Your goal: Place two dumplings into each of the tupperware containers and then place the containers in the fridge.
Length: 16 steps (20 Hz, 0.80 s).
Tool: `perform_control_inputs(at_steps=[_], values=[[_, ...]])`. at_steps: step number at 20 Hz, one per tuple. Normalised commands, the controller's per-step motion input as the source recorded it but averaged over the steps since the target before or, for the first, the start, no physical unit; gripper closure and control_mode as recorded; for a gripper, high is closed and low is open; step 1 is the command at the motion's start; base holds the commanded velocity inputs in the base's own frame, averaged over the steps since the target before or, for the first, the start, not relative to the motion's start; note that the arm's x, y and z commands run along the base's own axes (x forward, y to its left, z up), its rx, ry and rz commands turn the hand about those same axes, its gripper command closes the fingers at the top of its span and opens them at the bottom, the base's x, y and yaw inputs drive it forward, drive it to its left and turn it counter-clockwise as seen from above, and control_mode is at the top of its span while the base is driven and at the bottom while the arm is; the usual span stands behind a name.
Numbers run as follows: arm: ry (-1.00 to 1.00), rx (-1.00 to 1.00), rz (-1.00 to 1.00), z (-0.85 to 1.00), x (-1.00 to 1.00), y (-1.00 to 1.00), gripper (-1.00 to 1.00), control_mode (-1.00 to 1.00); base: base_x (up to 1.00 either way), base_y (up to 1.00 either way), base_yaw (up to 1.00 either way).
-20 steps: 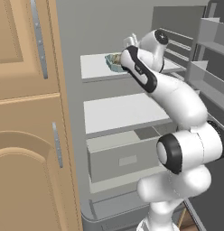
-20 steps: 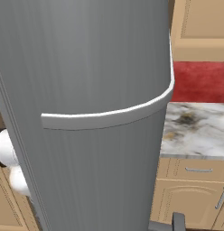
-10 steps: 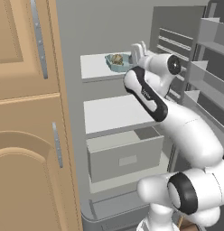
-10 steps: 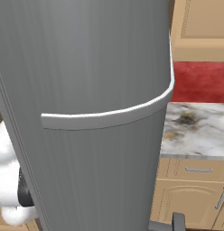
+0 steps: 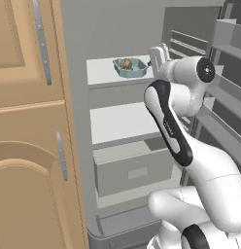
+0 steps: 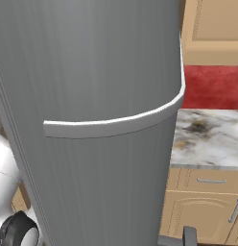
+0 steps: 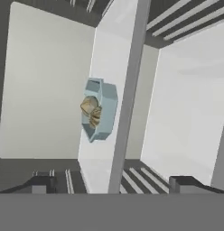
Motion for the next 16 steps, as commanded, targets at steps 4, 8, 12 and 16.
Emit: perform_control_inputs(at_steps=[4,8,12,16], values=[[0.26,-0.17,0.02,0.10,-1.00,0.00,-1.00,-1.00,0.00,0.00,0.00],[0.11,-0.25,0.15,-0.03,-1.00,-0.01,-1.00,-1.00,0.00,0.00,0.00],[0.18,-0.24,0.28,0.00,-1.00,0.00,-1.00,-1.00,0.00,0.00,0.00],[0.20,-0.18,0.42,0.00,-0.88,0.00,-1.00,-1.00,0.00,0.00,0.00]])
